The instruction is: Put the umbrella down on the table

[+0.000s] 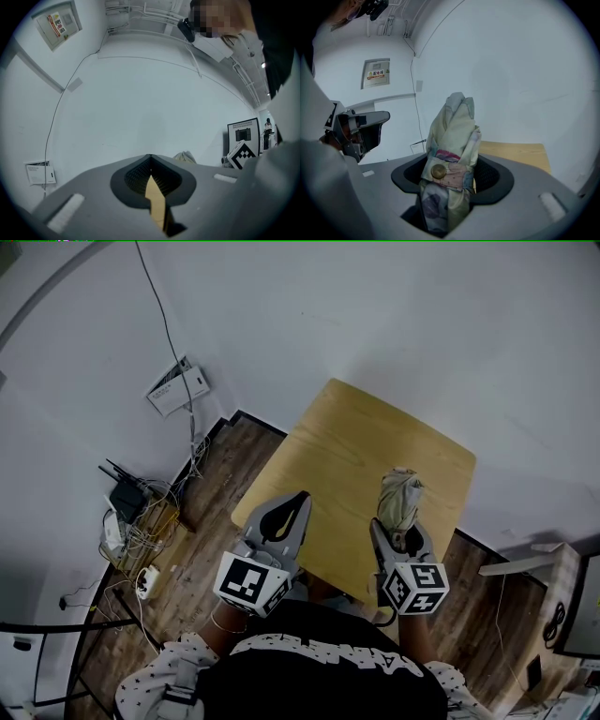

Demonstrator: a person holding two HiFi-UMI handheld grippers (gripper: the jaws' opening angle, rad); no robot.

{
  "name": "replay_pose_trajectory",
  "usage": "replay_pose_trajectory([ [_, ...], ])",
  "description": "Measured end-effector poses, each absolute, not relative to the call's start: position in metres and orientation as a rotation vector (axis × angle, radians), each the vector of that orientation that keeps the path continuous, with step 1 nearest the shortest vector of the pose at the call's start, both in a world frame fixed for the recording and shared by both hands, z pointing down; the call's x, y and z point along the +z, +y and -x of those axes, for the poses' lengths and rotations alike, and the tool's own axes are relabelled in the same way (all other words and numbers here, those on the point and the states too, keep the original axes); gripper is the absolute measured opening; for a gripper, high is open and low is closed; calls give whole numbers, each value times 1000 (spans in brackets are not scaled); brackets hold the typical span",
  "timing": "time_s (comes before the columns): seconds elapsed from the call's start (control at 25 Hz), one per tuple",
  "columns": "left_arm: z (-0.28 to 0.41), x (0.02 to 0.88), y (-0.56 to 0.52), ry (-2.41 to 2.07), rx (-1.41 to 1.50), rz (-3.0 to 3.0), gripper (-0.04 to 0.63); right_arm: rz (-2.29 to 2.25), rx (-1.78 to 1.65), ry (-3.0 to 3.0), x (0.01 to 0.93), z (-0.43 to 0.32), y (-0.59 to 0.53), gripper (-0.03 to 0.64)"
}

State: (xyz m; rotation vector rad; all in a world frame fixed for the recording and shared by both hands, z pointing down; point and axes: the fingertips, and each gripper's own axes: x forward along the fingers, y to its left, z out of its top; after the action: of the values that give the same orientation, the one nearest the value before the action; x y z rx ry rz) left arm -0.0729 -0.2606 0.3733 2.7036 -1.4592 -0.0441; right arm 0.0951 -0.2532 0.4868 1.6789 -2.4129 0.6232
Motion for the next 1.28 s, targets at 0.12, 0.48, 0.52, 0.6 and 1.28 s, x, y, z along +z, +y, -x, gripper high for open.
replay_pose_trajectory([
  [0.12, 82, 380, -279, -1450, -44, -2693, 0, -1671, 629, -2391, 496, -86, -270, 287],
  [0.48, 87, 389, -309, -1419, -28, -2694, 0, -1654, 648, -2340, 514, -74, -295, 287],
  [0.52, 88, 389, -312, -1417, -27, -2693, 0, -1655, 653, -2332, 517, -74, -297, 287],
  [0.6, 86, 389, -311, -1420, -25, -2691, 0, -1658, 663, -2322, 519, -77, -296, 287],
  [1.28, 79, 381, -324, -1407, -27, -2715, 0, -1657, 711, -2251, 543, -86, -306, 287],
])
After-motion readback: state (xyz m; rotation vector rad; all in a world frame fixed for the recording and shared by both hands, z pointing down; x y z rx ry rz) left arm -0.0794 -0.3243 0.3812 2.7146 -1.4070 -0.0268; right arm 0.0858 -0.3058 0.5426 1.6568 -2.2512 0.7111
